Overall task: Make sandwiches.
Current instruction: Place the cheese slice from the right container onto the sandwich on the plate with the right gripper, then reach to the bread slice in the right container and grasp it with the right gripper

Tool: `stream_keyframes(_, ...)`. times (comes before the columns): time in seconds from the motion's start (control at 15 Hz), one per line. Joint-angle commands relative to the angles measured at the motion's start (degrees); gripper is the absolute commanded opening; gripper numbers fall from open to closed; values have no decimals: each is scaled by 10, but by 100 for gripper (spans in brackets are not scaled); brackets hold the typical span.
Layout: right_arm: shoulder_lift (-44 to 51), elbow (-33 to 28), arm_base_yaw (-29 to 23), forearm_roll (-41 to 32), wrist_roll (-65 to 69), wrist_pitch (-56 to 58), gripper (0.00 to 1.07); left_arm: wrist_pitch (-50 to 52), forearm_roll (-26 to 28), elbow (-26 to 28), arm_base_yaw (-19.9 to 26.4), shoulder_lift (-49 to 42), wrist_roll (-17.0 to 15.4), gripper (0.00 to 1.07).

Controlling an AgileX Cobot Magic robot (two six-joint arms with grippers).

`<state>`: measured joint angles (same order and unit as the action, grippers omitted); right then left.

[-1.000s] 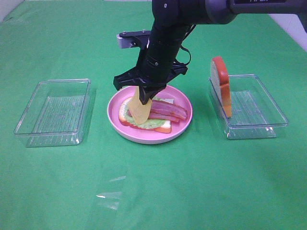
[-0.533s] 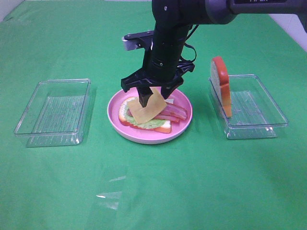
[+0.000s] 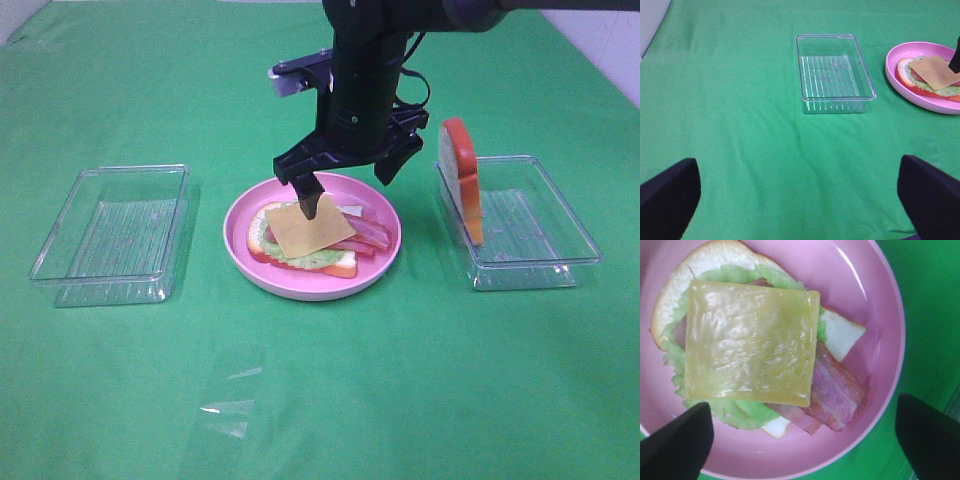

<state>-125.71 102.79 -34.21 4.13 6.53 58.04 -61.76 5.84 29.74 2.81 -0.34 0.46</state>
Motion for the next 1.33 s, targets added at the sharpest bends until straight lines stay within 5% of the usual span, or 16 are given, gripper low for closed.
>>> stream_keyframes(0.07, 42, 6, 1, 5, -17, 6, 97, 2, 5, -1, 1, -9, 1, 101)
stream_keyframes(0.33, 87, 70, 1, 14, -41, 52, 97, 2, 5, -1, 1, -9, 1, 101)
stream_keyframes(0.53, 122, 144, 6, 84, -40, 105, 97, 2, 5, -1, 1, -9, 1, 101)
stream_keyframes(1.07, 143, 147, 159, 45, -35, 156, 97, 2, 5, -1, 1, -9, 1, 101)
stream_keyframes(1.33, 143, 146, 182, 31, -36, 146, 97, 2, 5, -1, 1, -9, 1, 101)
